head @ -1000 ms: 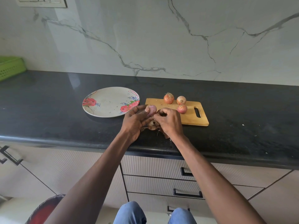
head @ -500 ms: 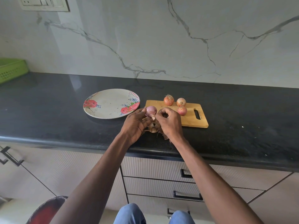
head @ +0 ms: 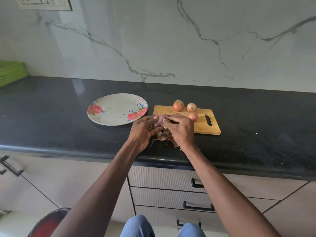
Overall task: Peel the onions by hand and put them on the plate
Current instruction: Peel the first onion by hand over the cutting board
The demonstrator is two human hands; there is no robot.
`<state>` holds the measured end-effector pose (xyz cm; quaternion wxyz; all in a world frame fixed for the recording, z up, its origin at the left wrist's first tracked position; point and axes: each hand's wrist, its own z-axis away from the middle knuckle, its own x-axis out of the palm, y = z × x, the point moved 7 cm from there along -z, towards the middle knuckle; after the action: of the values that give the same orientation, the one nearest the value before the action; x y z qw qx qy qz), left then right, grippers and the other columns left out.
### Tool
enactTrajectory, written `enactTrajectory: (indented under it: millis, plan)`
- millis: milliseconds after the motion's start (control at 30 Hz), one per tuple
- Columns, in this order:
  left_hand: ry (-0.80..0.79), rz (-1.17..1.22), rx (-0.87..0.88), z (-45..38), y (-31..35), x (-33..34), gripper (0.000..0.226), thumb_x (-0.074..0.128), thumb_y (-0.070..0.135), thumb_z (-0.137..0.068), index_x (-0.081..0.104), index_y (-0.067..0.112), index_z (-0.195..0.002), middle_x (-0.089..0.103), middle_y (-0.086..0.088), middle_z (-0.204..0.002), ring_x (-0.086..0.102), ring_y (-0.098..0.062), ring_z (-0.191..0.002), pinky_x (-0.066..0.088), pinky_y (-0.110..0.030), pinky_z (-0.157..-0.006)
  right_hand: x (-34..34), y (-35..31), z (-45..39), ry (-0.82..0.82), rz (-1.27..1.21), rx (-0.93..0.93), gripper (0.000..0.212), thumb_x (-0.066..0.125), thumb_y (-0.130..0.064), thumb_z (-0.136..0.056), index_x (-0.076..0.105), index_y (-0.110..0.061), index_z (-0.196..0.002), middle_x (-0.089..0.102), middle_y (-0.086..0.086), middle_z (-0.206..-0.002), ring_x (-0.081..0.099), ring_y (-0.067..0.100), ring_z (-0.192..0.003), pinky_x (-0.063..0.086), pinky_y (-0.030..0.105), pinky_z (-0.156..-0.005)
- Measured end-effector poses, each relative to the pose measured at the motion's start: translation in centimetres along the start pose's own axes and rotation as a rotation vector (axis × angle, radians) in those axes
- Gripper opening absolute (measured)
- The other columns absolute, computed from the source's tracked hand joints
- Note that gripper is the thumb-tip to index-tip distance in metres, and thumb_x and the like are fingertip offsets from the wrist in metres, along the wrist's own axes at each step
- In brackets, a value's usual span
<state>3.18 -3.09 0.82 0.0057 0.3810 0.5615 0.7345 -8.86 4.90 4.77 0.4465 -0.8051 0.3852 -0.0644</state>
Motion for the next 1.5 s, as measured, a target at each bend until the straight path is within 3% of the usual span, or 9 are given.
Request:
enactTrajectory:
  millis: [200,467,600,700,933,1033,1167,1300,1500]
  plan:
    - [0.011,-0.032,-0.005,0.4,0.1,0.2,0.011,0.061,0.004,-0.096,0.069,-0.002,-0.1,0.075,-0.014,-0.09,0.074,-0.021,-0.079,0.062,-0.026,-0.069,-0.2,0.0,-0.1,0.035,0.016,-0.013,0.006,0.076,-0.013,-0.085,0.079,-0.008,-0.088,0.074,-0.004,-0.079,0.07,0.011,-0.074,0.058,0.029,-0.069]
    - [0.016,-0.011,0.029,0.6,0.4,0.3,0.012,0.059,0.004,-0.097,0.069,-0.003,-0.095,0.075,-0.014,-0.088,0.075,-0.022,-0.079,0.061,-0.026,-0.067,0.0,-0.1,-0.1,-0.012,-0.009,0.013,0.003,0.078,-0.013,-0.084,0.079,-0.013,-0.087,0.071,-0.015,-0.076,0.07,0.006,-0.075,0.057,0.023,-0.069]
    - [0.021,-0.036,0.028,0.5,0.3,0.3,0.013,0.06,0.005,-0.097,0.07,-0.003,-0.094,0.075,-0.013,-0.086,0.074,-0.021,-0.078,0.062,-0.026,-0.068,0.0,0.7,-0.3,0.013,0.016,0.022,0.009,0.078,-0.015,-0.084,0.078,-0.006,-0.087,0.076,-0.001,-0.081,0.07,0.009,-0.075,0.057,0.024,-0.069]
    - [0.035,-0.034,0.037,0.4,0.4,0.1,0.013,0.061,0.007,-0.097,0.07,-0.003,-0.095,0.074,-0.013,-0.087,0.073,-0.021,-0.079,0.063,-0.029,-0.072,0.0,0.7,-0.3,0.026,0.019,0.029,0.01,0.078,-0.015,-0.084,0.078,-0.007,-0.09,0.076,-0.002,-0.084,0.07,0.006,-0.078,0.054,0.019,-0.071]
    - [0.014,-0.056,0.042,0.4,0.3,0.3,0.014,0.062,0.008,-0.096,0.071,-0.003,-0.094,0.075,-0.016,-0.091,0.075,-0.024,-0.083,0.062,-0.029,-0.071,0.2,0.0,0.1,-0.017,-0.066,0.035,0.015,0.078,-0.023,-0.083,0.078,-0.009,-0.084,0.075,0.0,-0.077,0.072,0.015,-0.072,0.06,0.038,-0.068]
    - [0.018,-0.067,0.042,0.3,0.3,0.2,0.014,0.063,0.008,-0.096,0.072,-0.002,-0.091,0.075,-0.016,-0.091,0.075,-0.025,-0.083,0.062,-0.029,-0.071,0.1,0.0,0.1,-0.004,-0.046,0.025,0.01,0.079,-0.023,-0.082,0.079,-0.013,-0.085,0.075,-0.003,-0.076,0.071,0.014,-0.071,0.059,0.036,-0.067]
    - [0.028,-0.087,0.054,0.3,0.3,0.0,0.016,0.063,0.008,-0.096,0.073,-0.001,-0.087,0.075,-0.015,-0.087,0.074,-0.023,-0.078,0.062,-0.029,-0.067,0.1,1.0,-0.3,0.041,0.025,0.082,0.012,0.079,-0.019,-0.083,0.078,-0.007,-0.082,0.074,-0.002,-0.075,0.069,0.013,-0.069,0.058,0.036,-0.066]
    - [0.034,-0.083,0.038,-0.1,0.0,-0.2,0.017,0.066,0.015,-0.095,0.071,-0.001,-0.094,0.073,-0.02,-0.093,0.073,-0.025,-0.075,0.063,-0.032,-0.071,-0.1,1.5,-0.3,0.054,0.024,0.129,0.007,0.072,-0.01,-0.086,0.078,-0.009,-0.089,0.074,-0.007,-0.082,0.068,0.004,-0.077,0.055,0.02,-0.073]
    - [0.069,-0.122,0.059,-0.4,0.0,-0.5,0.034,0.065,0.033,-0.096,0.07,0.0,-0.1,0.073,-0.02,-0.083,0.068,-0.022,-0.058,0.059,-0.028,-0.056,-0.4,0.4,-0.3,0.073,0.079,-0.075,0.023,0.069,-0.01,-0.09,0.073,-0.007,-0.113,0.072,0.003,-0.111,0.064,0.005,-0.105,0.049,0.015,-0.092]
